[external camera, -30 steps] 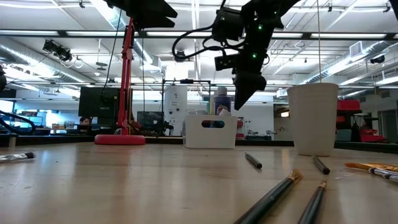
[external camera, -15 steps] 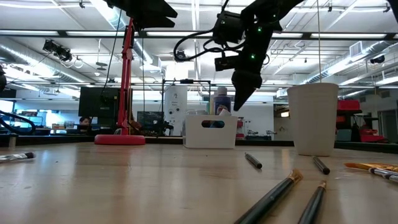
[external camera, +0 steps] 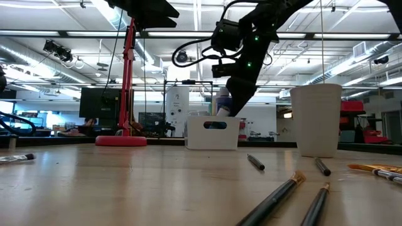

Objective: Pick & Place Paint Supplies
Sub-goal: Put the small light blue paint bottle into the white bin, then put the gold paint brush into the gray cup

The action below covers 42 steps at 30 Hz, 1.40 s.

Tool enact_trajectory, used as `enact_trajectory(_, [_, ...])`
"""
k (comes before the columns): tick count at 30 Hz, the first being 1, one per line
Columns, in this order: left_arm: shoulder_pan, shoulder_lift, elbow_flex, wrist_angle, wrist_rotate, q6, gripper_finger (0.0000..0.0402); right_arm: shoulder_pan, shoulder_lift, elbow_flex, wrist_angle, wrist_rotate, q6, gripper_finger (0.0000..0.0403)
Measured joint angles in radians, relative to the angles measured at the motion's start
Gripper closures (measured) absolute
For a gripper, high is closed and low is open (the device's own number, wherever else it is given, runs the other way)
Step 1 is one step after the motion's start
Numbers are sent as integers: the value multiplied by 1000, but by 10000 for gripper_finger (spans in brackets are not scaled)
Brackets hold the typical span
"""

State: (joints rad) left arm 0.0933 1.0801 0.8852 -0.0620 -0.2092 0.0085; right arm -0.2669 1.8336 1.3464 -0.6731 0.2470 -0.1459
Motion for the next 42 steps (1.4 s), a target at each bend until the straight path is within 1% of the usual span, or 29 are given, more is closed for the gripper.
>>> enact_trajectory(10, [0,0,0,0,0,3,177,1,0,-1,45,-5,0,403])
enact_trajectory(15, [0,0,0,0,0,3,177,1,0,-1,65,-59,0,403])
enact_trajectory(22, [0,0,0,-1,0,3,177,2,-2,-1,65,-63,0,403])
enact_trajectory(28, [0,0,0,-1,0,4,177,21,-54,-1,34,-63,0,403])
enact_trajectory(33, [0,0,0,-1,0,46,177,77,-141,-1,4,-70,-1,403])
enact_trajectory(38, [0,0,0,-1,1,33,177,180,-234,-1,-17,-159,-29,403])
enact_trajectory(42, [0,0,0,-1,32,33,177,280,-291,-1,-10,-208,-29,403])
